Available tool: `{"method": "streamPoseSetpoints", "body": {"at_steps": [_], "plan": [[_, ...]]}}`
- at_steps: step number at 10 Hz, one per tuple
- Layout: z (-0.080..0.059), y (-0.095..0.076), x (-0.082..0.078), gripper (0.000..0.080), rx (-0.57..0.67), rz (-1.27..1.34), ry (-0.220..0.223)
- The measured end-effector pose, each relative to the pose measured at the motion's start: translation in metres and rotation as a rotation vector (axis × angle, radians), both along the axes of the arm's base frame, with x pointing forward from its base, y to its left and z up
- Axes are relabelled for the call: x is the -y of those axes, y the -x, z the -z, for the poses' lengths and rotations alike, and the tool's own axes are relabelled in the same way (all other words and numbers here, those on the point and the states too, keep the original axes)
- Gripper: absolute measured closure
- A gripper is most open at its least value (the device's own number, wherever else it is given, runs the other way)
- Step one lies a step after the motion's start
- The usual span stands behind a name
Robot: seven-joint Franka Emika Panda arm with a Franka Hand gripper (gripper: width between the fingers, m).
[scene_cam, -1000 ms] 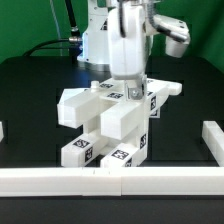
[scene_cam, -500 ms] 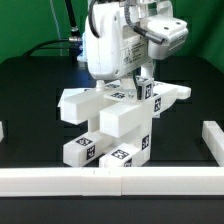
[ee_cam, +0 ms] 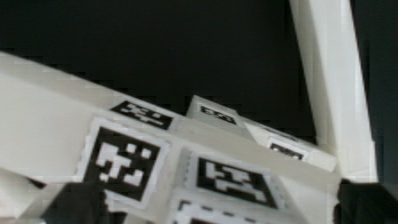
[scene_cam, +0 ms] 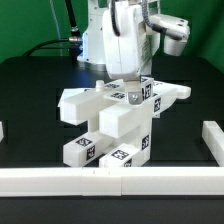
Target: Assemble chair
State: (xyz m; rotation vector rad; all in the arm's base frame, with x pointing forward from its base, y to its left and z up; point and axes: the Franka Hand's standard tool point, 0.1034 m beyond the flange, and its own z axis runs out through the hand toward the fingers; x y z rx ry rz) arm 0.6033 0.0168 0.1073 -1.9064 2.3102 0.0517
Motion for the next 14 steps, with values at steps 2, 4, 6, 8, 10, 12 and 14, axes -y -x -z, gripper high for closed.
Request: {"method": "streamPoseSetpoints", "body": {"at_steps": [2, 4, 6, 8, 10, 12, 14], "plan": [[0.0003, 0.0022, 0.0002, 0.0151, -0.001, -0.161, 0.015], [-0.0040, 0.0012, 0.0008, 0.0151, -0.039, -0.400, 0.041], [-0.0042, 0.0010, 0.0022, 0.0151, -0.022, -0.644, 0.070], [-0.0044, 0.0008, 0.0037, 0.0151, -0.006, -0.876, 0.092], [-0.0048, 0.0006, 0.0042, 0.0151, 0.004, -1.040, 0.106], [-0.0046, 0.0010, 0.0033, 0.0151, 0.000, -1.101, 0.117], [-0.0044, 0.0011, 0.0038, 0.0417, 0.000, -1.101, 0.117]]}}
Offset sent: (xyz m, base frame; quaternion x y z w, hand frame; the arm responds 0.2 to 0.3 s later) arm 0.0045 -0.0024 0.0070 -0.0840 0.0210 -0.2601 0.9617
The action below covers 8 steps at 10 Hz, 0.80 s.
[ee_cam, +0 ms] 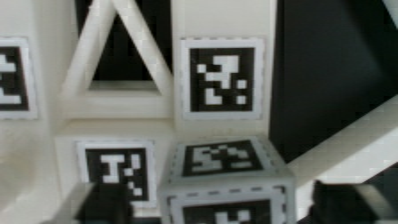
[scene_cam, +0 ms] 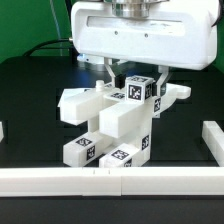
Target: Assemble chair
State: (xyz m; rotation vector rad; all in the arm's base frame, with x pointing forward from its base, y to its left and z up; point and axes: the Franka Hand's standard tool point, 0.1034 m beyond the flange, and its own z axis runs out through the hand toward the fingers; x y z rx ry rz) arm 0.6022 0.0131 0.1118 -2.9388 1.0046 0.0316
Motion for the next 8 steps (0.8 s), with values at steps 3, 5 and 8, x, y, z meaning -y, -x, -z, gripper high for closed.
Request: {"method": "streamPoseSetpoints", "body": {"at_steps": [3, 5, 8], "plan": [[0.0000, 0.0000, 0.0000, 0.0515, -0.001, 0.022, 0.000], [0.0002, -0.0010, 0.0002, 0.0515, 0.002, 0.179, -0.007], [0.0003, -0.0032, 0.0005, 0.0515, 0.009, 0.471, -0.038]]}}
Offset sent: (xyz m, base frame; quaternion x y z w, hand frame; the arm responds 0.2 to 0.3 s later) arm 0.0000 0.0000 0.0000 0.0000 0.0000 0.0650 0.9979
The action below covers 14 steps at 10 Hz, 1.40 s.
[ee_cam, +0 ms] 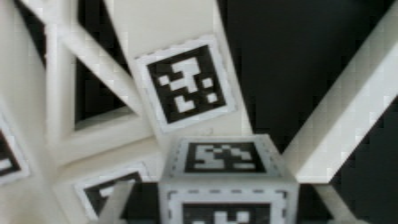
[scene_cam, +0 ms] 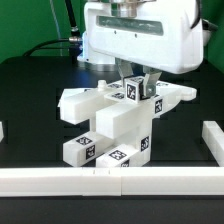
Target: Assemble chair
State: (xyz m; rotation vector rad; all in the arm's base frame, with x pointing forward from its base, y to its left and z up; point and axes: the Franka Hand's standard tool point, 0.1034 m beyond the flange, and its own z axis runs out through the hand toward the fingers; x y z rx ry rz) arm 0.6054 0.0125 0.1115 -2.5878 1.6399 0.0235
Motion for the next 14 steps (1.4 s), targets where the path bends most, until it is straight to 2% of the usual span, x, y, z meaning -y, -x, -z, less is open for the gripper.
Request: {"method": "streamPoseSetpoints", "body": {"at_steps": [7, 14], "plan": [[0.0003, -0.0028, -0.0028, 0.0514, -0.031, 0.637, -0.068], [0.0002, -0.0043, -0.0056, 0.0514, -0.065, 1.040, -0.086]]}}
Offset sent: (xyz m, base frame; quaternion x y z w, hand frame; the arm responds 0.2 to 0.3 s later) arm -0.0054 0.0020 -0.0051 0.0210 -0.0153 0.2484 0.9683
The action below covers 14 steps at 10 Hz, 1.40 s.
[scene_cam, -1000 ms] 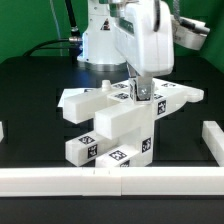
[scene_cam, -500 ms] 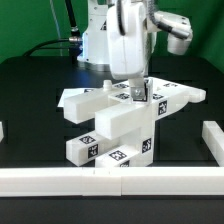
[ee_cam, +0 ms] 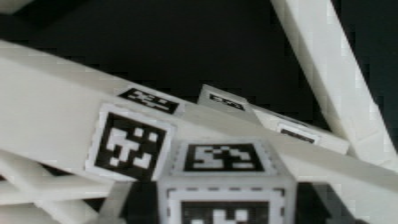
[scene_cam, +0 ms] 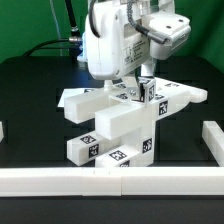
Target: Assemble chair
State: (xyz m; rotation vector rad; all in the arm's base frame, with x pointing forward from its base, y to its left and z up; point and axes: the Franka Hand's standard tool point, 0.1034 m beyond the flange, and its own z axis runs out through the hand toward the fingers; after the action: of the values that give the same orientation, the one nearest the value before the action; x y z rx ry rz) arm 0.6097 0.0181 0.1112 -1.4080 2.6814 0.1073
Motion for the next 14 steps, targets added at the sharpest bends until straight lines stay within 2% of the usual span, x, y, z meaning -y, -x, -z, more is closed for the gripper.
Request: {"method": "streamPoseSetpoints", "body": {"at_steps": [2, 3, 4, 5, 6, 7, 12, 14], "plan": [[0.0004, 0.0000, -0.0003, 0.0514, 0.002, -0.012, 0.002], [0.0004, 0.0000, -0.0003, 0.0282, 0.005, -0.042, 0.004], [0.0003, -0.0001, -0.0001, 0.0282, 0.009, -0.079, 0.007], [0.0001, -0.0002, 0.0000, 0.0192, 0.020, -0.187, 0.014], [-0.0006, -0.0001, -0.0002, 0.0192, 0.025, -0.288, 0.018], [-0.0014, -0.0012, -0.0002, 0.0157, 0.041, -0.407, 0.026], [-0.0019, -0.0015, 0.0009, 0.0151, 0.080, -0.777, 0.052], [-0.0036, 0.0006, 0.0003, 0.0151, 0.031, -1.032, 0.069]]}}
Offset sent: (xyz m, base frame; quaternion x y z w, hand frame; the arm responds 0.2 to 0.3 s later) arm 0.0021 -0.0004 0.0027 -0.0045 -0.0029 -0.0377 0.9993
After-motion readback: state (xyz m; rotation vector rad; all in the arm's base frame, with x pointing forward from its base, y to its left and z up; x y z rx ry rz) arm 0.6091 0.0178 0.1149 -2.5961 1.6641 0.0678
